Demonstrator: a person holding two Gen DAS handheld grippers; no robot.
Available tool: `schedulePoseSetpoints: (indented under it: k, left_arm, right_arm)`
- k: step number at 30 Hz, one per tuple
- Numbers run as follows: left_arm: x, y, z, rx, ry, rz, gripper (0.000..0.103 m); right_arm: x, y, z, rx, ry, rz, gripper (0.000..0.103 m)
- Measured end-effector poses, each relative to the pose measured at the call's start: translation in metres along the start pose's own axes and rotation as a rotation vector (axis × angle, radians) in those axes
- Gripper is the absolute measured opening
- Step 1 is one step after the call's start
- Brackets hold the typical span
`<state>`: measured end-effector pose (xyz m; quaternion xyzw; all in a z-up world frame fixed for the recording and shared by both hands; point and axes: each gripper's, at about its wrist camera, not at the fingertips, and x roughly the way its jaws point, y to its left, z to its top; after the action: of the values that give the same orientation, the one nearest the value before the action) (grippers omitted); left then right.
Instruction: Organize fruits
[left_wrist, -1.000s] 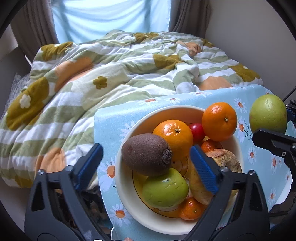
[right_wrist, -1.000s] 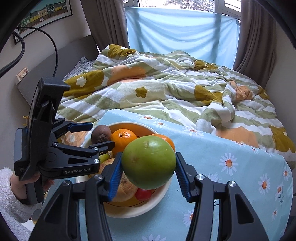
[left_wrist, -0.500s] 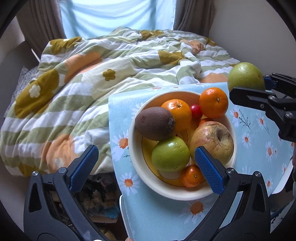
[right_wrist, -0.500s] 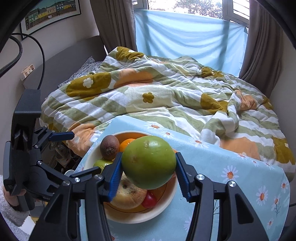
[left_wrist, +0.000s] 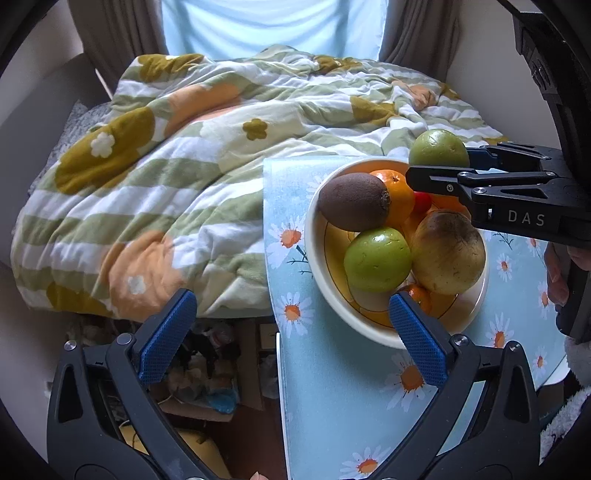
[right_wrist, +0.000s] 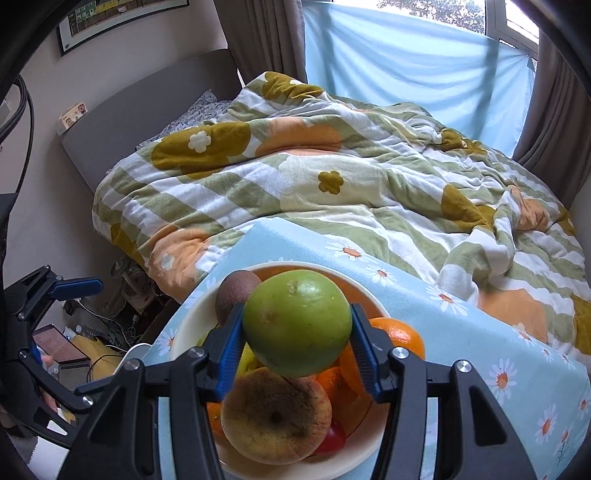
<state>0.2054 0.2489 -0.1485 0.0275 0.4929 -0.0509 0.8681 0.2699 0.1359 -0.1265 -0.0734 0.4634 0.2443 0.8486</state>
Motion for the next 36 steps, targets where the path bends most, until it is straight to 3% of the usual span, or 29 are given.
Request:
schedulePoseSetpoints:
  k: [13, 17, 23, 25, 26, 36]
  left_arm:
    - [0.005, -0.003, -0.003, 0.002, -0.002, 0.004, 0.103]
    - [0.005, -0.003, -0.003, 0.002, -0.002, 0.004, 0.103]
    - [0.006, -0.006, -0.003, 0.014, -0.007, 0.004, 0.103]
    - [0.005, -0.008, -0.003, 0.021, -0.011, 0.002, 0.103]
    - [0.003, -0.009, -0.004, 0.025, -0.013, 0.000, 0.103]
    - [-0.029, -0.039, -0.006, 0.063, -0.058, 0.007, 0.103]
  right_arm:
    - [0.011, 0.002, -0.007, -0.042, -0.030, -0.060, 0.051]
    - [0.007, 0.004, -0.007, -0.056, -0.072, -0.060, 0.088]
    - [-0.003, 0.006, -0.008, -0.060, -0.122, -0.059, 0.090]
    - [-0.008, 0.006, -0.009, -0.056, -0.137, -0.064, 0.101]
    - [-0.011, 0.005, -0.009, -0.052, -0.148, -0.064, 0.103]
    - [-0.067, -0.008, -0.021, -0.006, -0.201, -0.088, 0.103]
